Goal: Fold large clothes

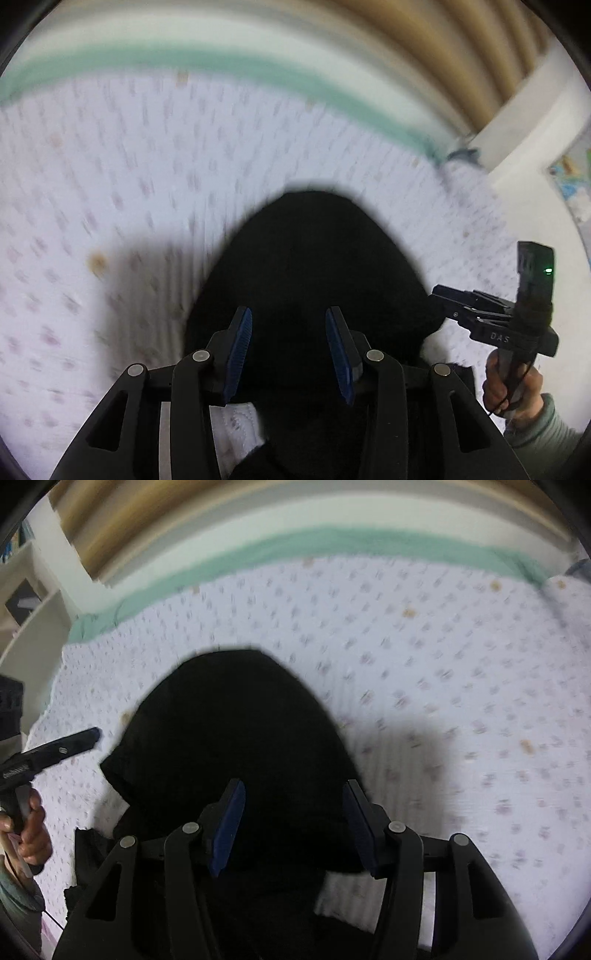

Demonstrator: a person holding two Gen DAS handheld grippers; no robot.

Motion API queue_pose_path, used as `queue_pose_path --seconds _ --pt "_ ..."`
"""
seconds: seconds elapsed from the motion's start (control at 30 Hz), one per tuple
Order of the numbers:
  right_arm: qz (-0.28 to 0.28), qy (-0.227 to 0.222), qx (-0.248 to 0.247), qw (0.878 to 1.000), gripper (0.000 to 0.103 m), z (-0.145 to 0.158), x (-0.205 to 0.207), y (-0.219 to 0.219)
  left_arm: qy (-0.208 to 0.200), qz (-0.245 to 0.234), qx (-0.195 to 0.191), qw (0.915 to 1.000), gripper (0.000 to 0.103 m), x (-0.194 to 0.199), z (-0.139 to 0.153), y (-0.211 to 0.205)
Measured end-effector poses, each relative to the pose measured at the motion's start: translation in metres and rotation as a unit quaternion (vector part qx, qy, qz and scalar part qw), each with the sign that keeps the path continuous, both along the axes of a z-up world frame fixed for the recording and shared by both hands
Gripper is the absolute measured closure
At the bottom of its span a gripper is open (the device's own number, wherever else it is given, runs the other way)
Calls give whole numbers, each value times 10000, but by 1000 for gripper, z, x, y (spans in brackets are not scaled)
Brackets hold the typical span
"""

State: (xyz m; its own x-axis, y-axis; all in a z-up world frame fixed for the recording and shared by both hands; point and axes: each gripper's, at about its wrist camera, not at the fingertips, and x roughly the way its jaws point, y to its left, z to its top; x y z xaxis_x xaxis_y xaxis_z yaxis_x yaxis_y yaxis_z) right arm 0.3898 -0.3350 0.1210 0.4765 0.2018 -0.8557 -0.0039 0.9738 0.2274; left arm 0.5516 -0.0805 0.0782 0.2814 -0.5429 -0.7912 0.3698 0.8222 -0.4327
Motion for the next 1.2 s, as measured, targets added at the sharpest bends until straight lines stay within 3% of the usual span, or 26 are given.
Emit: queue_pose_path --seconds 0.07,0.1,0.13,0.2,0.27,0.37,0.47,0.53,0.67,0.73,0.83,0.93,1.0,1.1,1.13,1.17,1.2 --pt "38 426 -169 9989 45 -32 14 5 443 65 403 9982 61 6 -43 -4" --pt "75 654 -275 9975 45 -49 17 6 610 73 371 9974 61 7 -59 -3" --pt "126 828 -276 9961 45 -66 18 7 637 146 140 9978 61 7 -69 3" --pt "98 741 -165 9971 45 -76 18 4 815 311 -436 9952 61 10 -78 20" --pt "66 703 -120 9974 45 -78 17 4 1023 449 -828 9903 62 13 -81 33" --pt "122 658 -176 9976 45 -71 12 4 919 325 -760 9923 64 9 -70 36" --pt "175 661 -73 9976 44 -50 6 -2 615 2 -489 9969 64 3 -31 34" --pt "238 363 64 9990 43 -23 2 -11 360 -208 -755 9963 63 4 2 41" --pt "317 56 202 9993 41 8 18 -25 194 -105 -748 9970 41 32 29 49" --pt "457 192 253 9984 41 3 38 -28 321 -189 -743 9965 41 50 24 45" --pt "644 545 664 9942 40 -21 65 -38 933 -252 -711 9928 41 81 -5 38" --pt "698 709 892 9910 40 -45 91 -36 1221 -368 -614 9899 41 90 -31 25" --pt "760 904 1224 9854 37 -68 101 -44 1531 -540 -783 9836 41 97 -51 18" --pt "954 1162 1596 9757 34 -90 109 -32 1471 -636 -768 9841 43 89 -60 7" --pt "1079 1104 1526 9761 39 -89 109 -27 1259 -710 -722 9869 52 82 -55 5" --pt "1246 995 1443 9766 60 -84 106 -21 1022 -828 -691 9889 70 74 -46 2" --pt "1426 867 1396 9761 69 -77 100 -15 854 -913 -679 9898 74 66 -38 0"
